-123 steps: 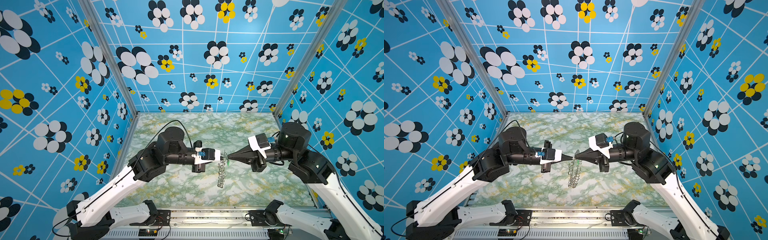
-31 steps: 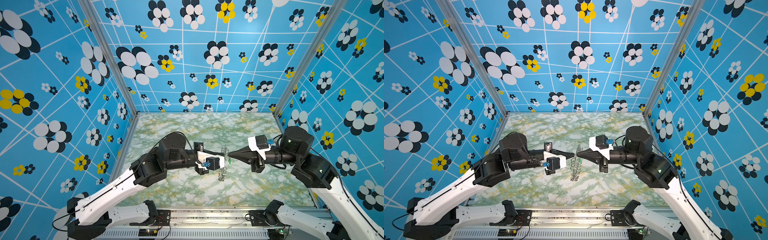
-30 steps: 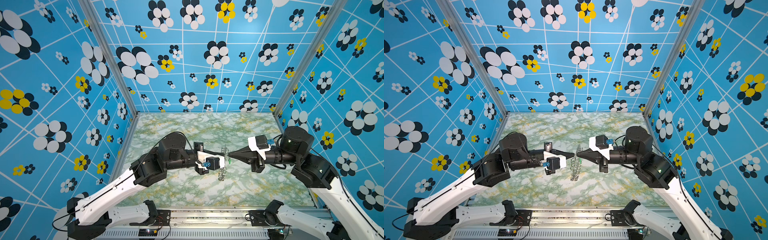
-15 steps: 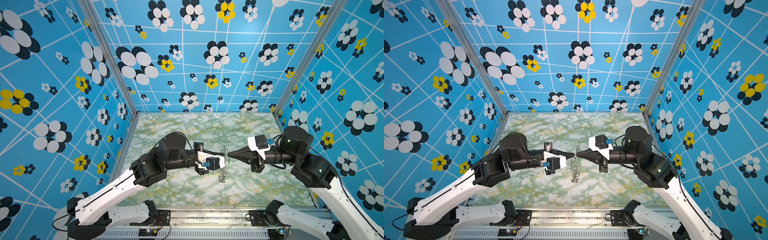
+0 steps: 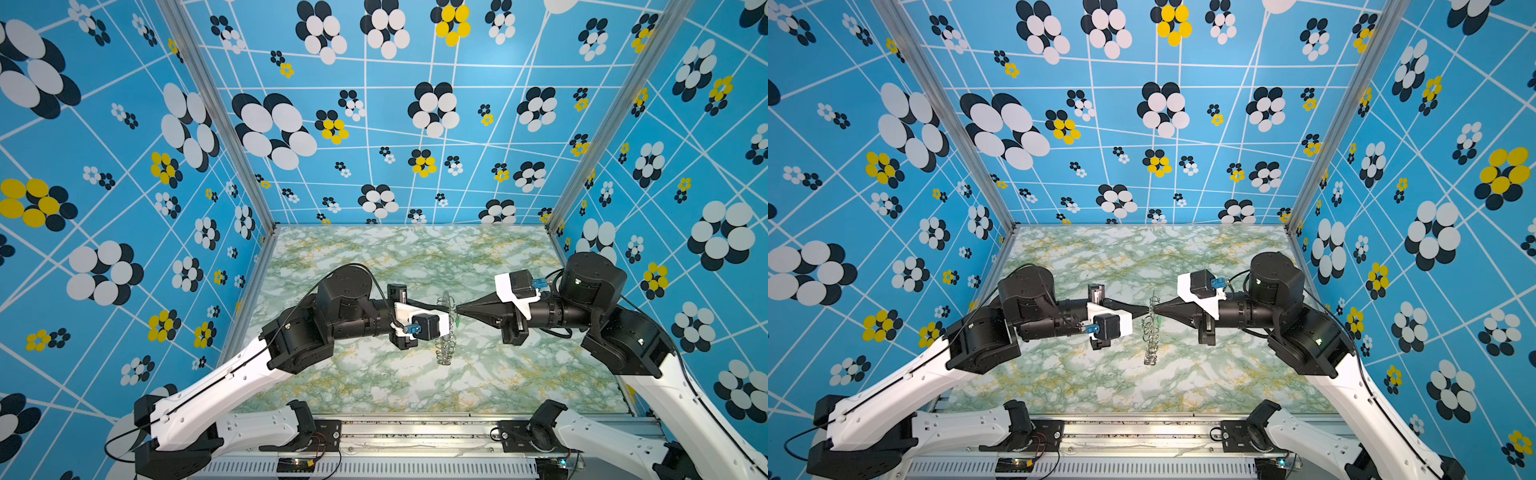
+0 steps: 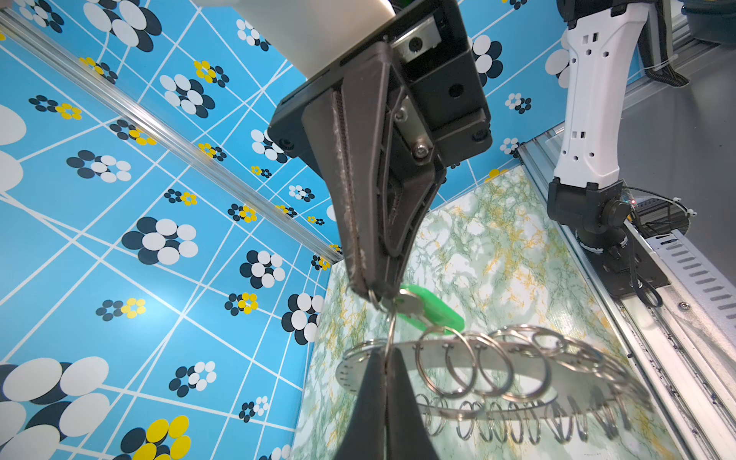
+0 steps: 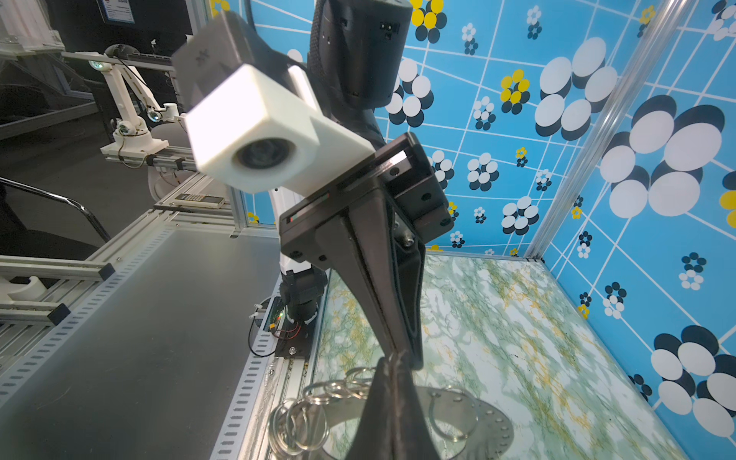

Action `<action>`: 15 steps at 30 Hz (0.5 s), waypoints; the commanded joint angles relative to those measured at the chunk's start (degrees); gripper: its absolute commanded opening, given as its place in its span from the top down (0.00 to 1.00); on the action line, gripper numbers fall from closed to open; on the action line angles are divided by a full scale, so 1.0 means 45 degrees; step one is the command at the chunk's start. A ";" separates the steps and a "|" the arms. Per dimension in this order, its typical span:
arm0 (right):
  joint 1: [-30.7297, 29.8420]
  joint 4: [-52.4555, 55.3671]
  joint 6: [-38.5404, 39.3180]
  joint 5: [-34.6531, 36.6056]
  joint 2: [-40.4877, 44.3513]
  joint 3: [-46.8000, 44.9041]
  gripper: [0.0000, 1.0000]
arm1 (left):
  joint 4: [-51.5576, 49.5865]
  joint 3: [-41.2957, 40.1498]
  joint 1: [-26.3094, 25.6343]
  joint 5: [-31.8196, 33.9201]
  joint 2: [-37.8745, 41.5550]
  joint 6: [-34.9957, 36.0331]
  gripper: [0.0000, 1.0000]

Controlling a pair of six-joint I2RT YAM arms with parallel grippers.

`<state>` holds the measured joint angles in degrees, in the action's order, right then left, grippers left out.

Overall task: Attach keys to a key ring
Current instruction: Insert the key into the keyring.

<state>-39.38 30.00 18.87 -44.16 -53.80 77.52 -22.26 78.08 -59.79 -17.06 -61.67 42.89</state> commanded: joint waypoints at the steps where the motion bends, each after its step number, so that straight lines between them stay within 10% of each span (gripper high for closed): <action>1: -0.0114 0.0755 0.0137 0.0420 -0.0218 0.0158 1.00 | 0.0856 0.0402 -0.0209 -0.0379 0.0325 -0.0140 1.00; 15: -0.0099 0.0614 -0.0167 0.0586 -0.0364 0.0301 1.00 | 0.0797 0.0441 -0.0249 -0.0411 0.0306 -0.0123 1.00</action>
<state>-39.64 31.16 18.81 -43.75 -54.41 77.73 -22.65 78.08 -60.10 -17.06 -61.67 42.89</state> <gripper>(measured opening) 0.047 0.050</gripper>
